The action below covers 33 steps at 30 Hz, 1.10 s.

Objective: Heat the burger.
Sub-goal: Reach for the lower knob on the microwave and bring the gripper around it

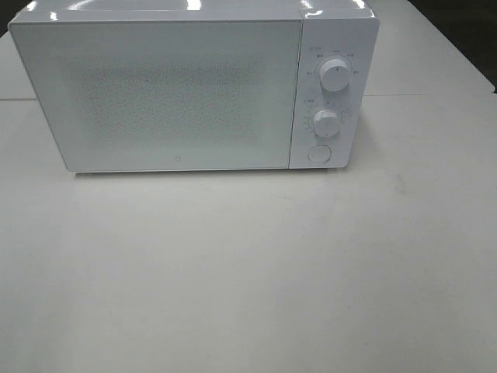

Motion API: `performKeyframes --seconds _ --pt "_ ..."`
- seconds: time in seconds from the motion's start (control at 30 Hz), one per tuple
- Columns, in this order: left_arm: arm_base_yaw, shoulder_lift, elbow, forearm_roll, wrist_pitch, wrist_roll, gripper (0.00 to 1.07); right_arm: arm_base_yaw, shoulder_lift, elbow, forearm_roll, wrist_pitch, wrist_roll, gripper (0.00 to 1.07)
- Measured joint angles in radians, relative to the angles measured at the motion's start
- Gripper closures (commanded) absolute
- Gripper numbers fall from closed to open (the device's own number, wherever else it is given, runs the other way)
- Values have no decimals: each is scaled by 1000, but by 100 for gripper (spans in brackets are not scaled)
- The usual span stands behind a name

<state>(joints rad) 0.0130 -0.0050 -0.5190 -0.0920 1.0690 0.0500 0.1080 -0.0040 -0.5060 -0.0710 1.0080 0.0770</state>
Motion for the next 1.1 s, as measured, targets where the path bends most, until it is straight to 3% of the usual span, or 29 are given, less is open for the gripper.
performKeyframes --seconds 0.87,1.1 --pt "0 0 0 0 0 0 8 0 5 -3 1 -9 0 32" --pt "0 0 0 0 0 0 8 0 139 -20 1 -129 0 32"
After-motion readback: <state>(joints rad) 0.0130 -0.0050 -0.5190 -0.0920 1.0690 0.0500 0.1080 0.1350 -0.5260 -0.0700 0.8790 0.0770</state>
